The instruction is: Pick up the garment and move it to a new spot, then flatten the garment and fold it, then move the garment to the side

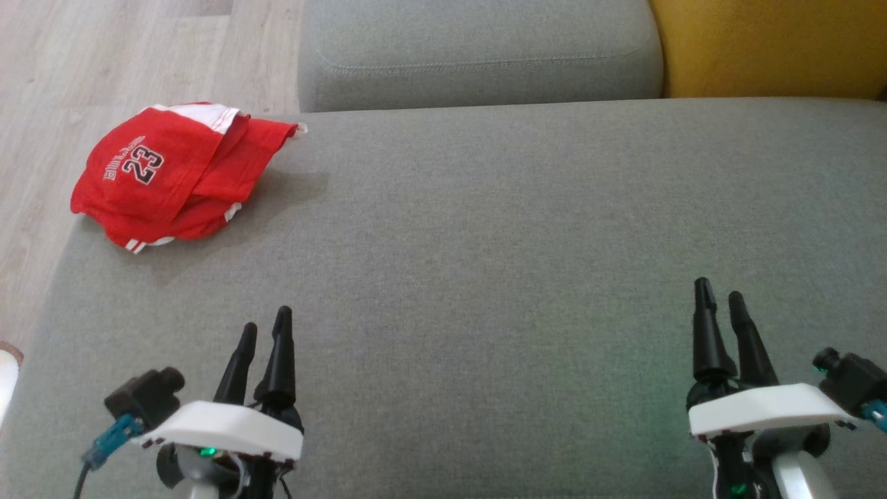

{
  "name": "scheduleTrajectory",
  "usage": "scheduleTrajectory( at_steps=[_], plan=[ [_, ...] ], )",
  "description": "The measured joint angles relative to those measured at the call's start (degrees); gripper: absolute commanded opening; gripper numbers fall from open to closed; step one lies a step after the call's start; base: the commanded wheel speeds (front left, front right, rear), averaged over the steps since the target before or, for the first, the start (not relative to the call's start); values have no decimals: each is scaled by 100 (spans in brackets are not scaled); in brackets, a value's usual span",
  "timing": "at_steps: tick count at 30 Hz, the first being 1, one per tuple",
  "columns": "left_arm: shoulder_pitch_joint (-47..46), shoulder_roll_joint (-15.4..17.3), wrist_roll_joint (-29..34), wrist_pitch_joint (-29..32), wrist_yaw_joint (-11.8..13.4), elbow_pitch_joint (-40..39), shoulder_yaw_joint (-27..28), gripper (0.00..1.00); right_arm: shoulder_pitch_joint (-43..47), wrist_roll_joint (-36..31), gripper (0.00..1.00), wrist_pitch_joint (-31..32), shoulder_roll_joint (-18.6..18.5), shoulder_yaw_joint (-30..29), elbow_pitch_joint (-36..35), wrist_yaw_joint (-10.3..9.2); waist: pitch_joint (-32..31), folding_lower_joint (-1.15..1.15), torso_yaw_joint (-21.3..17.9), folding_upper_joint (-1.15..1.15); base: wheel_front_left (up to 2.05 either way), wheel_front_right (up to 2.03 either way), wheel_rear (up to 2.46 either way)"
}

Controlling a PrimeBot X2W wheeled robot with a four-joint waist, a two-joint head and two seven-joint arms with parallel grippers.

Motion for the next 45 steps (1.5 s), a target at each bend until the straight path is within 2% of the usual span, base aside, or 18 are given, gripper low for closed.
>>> scheduleTrajectory(
  at_steps=[14, 45],
  plan=[
    [29, 10, 1367, -257, 110, 0, -169, 100, 2, -1307, 100, -257, -4, 67, 337, 1, -55, 0, 8, 0, 0, 0, 0],
    [151, 58, 3284, -759, 352, 26, -377, 100, -28, -3404, 100, -772, -11, 224, 632, 2, -80, 0, 49, 0, 0, 0, 0]
  ],
)
